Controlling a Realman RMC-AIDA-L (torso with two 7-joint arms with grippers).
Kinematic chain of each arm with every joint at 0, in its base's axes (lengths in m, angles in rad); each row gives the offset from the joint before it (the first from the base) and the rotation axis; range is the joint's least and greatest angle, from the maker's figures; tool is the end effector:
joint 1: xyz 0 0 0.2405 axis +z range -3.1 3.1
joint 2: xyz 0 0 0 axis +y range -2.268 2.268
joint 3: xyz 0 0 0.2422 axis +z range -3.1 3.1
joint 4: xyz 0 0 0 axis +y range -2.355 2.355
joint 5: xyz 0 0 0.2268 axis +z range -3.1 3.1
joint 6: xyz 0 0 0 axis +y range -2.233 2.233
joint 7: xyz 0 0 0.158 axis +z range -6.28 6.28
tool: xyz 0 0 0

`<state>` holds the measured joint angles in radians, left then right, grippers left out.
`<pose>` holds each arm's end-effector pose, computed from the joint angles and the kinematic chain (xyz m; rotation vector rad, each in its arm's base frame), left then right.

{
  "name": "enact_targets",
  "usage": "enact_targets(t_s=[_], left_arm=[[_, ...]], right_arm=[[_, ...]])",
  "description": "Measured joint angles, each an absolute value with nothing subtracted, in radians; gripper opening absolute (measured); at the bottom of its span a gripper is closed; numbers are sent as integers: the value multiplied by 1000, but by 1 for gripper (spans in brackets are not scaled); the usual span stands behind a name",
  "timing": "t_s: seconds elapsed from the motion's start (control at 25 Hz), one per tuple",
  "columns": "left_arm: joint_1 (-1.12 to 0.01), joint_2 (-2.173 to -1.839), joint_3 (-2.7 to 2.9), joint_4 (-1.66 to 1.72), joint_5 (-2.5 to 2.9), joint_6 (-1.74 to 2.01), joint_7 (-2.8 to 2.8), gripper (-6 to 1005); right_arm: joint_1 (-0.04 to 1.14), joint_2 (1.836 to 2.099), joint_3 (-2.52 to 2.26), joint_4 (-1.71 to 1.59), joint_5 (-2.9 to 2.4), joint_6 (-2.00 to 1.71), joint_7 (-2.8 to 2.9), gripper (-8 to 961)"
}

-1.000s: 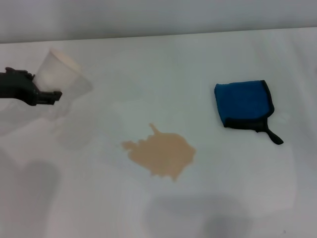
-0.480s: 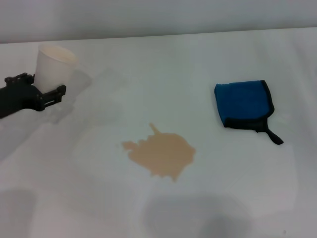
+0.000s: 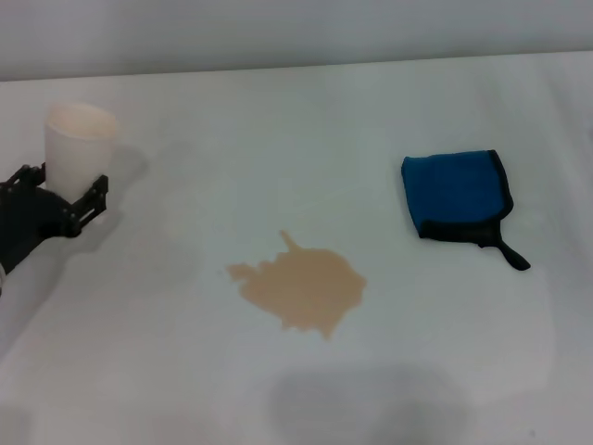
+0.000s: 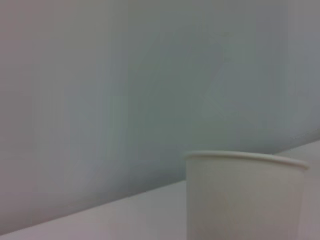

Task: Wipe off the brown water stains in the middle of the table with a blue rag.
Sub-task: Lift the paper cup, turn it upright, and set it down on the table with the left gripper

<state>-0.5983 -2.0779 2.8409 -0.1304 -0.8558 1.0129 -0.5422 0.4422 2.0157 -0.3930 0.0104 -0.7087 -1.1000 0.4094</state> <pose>-0.3374 0.3637 -0.0450 -2.0804 -0.5889 -0.4651 0.4124 0.3329 0.0622 -1.1812 0.8311 0.6900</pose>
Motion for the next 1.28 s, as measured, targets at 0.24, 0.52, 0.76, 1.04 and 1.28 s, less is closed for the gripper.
enact_targets(t_s=[0.24,0.52,0.76,1.04,1.28], left_arm=[[-540,-2080,2841,-5,-1041,963,-257,726],[-529,-2082,2840,30,-1076,927,-210,726],[-521,-2084,2839,49,-1078,925,-208,725],[-515,-2084,2842,67,-1076,924,-214,726],[-491,-2085,2841,115,-1074,916,-220,725]], right_arm=[[442,2016,-390,10,-709,-1096,409,865],[442,2016,-390,9,-709,-1090,409,864],[442,2016,-390,9,-709,-1085,410,863],[441,2017,-390,12,-709,-1085,409,862],[442,2017,-394,12,-709,-1086,410,860]])
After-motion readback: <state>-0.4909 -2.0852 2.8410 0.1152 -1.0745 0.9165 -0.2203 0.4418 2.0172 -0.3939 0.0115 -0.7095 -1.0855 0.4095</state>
